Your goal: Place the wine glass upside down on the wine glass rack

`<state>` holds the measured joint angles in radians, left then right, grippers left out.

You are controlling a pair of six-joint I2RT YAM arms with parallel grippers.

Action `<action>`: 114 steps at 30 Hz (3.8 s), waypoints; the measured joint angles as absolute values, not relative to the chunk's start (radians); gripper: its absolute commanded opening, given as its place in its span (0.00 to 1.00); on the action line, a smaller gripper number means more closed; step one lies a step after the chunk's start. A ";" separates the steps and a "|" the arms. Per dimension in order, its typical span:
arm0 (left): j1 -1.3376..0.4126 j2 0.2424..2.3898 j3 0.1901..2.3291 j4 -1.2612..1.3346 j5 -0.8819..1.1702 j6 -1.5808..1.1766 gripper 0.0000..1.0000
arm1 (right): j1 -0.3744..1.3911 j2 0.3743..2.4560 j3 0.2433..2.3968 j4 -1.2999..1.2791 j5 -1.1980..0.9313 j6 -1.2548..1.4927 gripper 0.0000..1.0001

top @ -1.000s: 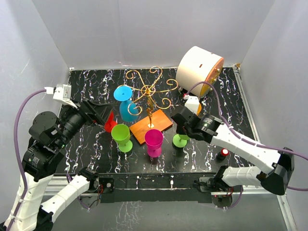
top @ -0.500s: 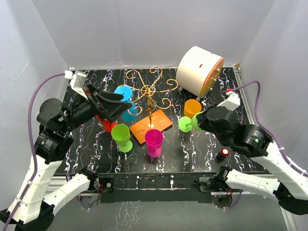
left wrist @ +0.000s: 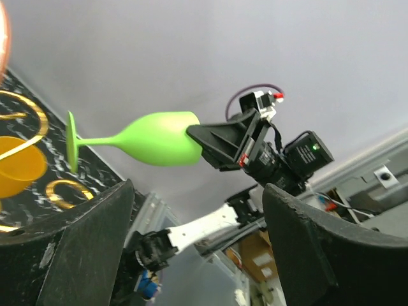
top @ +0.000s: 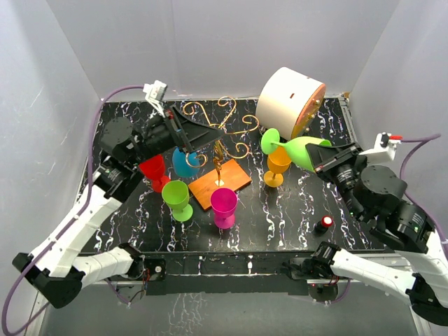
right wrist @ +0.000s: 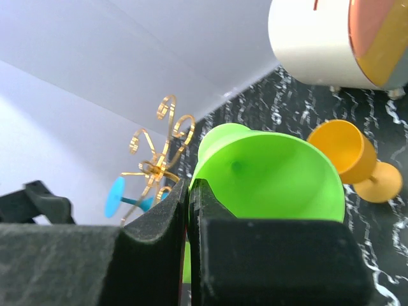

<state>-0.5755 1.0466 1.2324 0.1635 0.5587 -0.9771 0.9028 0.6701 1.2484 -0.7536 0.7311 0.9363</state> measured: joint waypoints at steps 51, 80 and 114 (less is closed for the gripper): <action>-1.090 1.517 1.406 0.580 -0.259 -1.285 0.39 | 0.901 0.505 1.166 -0.329 0.549 0.837 0.00; -1.089 1.571 1.460 0.631 -0.276 -1.121 0.00 | 0.901 0.486 1.142 -0.457 0.499 0.847 0.74; -1.089 1.074 1.258 0.034 0.054 -0.188 0.00 | 0.901 0.727 1.482 -0.806 0.359 0.922 0.79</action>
<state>-1.0885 1.0737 1.2579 0.0341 0.0540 -0.1883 0.9012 0.7273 1.4822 -0.8059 0.3592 0.9218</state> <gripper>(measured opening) 0.123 0.787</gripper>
